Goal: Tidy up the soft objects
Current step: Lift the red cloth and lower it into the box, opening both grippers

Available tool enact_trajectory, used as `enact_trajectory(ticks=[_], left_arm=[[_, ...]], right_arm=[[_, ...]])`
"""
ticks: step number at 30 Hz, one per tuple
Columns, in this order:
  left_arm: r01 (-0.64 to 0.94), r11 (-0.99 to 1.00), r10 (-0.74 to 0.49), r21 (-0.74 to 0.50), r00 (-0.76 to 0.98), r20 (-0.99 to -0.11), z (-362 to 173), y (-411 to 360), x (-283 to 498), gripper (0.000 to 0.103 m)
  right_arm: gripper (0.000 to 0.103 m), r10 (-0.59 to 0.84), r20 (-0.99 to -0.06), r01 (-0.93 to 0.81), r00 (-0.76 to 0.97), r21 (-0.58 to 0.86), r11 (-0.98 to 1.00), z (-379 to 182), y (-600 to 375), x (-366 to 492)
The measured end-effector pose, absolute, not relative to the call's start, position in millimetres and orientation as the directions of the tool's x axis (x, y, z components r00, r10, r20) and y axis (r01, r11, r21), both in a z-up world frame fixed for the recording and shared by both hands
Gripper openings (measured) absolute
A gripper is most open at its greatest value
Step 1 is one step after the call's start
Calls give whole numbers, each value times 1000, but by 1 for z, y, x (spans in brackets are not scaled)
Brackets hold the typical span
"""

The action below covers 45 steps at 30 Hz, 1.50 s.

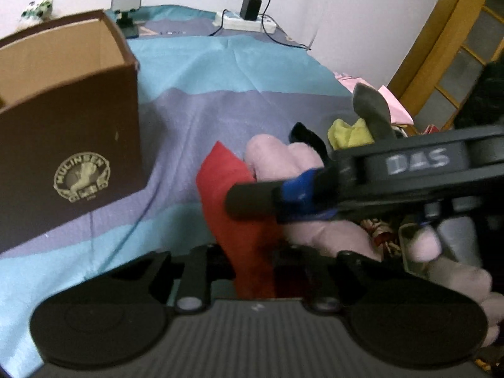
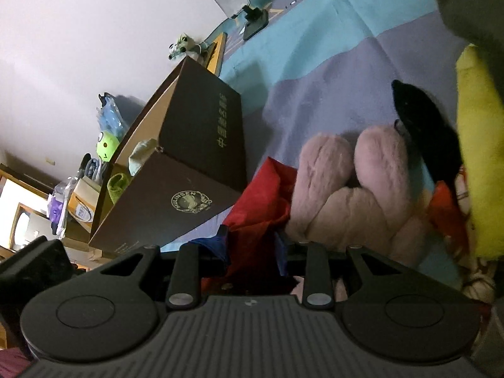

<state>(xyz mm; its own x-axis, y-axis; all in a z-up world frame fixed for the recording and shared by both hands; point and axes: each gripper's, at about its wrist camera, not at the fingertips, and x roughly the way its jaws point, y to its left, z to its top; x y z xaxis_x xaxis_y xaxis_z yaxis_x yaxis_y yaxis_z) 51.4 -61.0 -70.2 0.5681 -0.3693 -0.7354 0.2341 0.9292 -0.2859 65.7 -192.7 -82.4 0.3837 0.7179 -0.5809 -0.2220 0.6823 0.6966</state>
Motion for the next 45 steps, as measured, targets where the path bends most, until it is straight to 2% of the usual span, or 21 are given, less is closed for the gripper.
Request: enact_trajectory(ticks=[3,8,12,15,19,22,26,29,35,38,41,44,45], left_arm=[[258,925,-380,-280,575,-725,-67,-55,49,5],[298,912,-408,-283,586,-700,-49,-41,44,3],[344,906,-418,-245,643,-642,-14,-27,33,3],[374,901,-429,-221,692,-580,20,-13,23,3],[398,910,-405,-118,790,-460,67,8,8,3],[382,924,-345,15,850,-397,90,28,4,3],[324,939,-257,115,884,-391,98,60,10,3],[251,956,-175,153,904,-390,90,88,4,3],[125,976,-23,178,873,-488,45,138,14,4],[82,983,19,164,843,-538,24,161,17,8],[51,988,44,146,812,-582,7,179,24,31],[30,990,60,138,793,-606,-4,188,31,59],[23,991,63,132,790,-610,-5,190,32,59]], right_arm=[[14,735,-567,-222,371,715,663,-77,-188,69],[13,786,-477,-282,394,751,597,-42,-181,63],[13,821,-375,-358,430,764,536,-5,-173,57],[13,854,-258,-443,452,766,466,26,-160,57],[13,870,-140,-522,472,752,404,50,-122,67],[13,878,-119,-551,463,738,390,55,-86,77],[13,906,-139,-591,400,717,371,46,-33,88],[13,909,-199,-621,366,675,398,32,9,94],[13,894,-324,-637,310,627,448,-7,66,98],[14,873,-373,-636,315,600,486,-16,79,91],[14,857,-407,-622,318,593,512,-20,86,90],[15,845,-436,-597,309,603,529,-22,89,96],[15,844,-439,-590,307,608,531,-23,89,97]])
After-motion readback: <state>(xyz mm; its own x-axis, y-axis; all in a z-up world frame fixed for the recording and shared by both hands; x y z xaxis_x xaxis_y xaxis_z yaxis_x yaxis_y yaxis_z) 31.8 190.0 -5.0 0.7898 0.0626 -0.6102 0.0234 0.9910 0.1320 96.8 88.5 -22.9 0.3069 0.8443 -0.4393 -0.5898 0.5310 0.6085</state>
